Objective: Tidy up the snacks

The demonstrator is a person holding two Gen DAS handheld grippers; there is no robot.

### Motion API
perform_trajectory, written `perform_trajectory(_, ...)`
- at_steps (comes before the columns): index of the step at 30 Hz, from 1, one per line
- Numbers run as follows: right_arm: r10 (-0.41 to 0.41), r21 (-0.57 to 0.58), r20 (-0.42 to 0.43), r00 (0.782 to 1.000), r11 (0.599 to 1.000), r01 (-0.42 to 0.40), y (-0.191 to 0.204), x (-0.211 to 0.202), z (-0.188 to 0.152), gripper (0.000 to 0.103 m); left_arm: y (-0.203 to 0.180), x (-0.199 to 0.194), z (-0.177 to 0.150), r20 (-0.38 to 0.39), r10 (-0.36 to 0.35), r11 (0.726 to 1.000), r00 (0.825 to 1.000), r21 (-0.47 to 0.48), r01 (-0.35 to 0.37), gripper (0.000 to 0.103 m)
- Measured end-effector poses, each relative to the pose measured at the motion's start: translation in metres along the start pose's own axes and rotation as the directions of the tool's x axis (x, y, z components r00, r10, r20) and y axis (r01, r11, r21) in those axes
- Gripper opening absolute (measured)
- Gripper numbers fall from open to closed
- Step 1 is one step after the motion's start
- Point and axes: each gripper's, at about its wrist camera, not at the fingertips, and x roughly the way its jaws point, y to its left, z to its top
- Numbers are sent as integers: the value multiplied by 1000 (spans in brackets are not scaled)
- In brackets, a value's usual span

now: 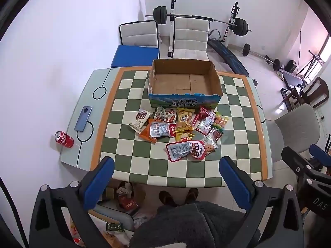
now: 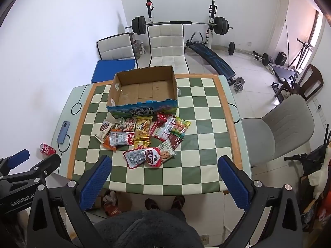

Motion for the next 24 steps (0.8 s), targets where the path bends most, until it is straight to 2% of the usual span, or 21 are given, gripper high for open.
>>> perform_trajectory(24,-3,29,14,1000,1000,2,-14,-7,9,103,-15,-5,9,27,-13,1000,1000,12,13,103)
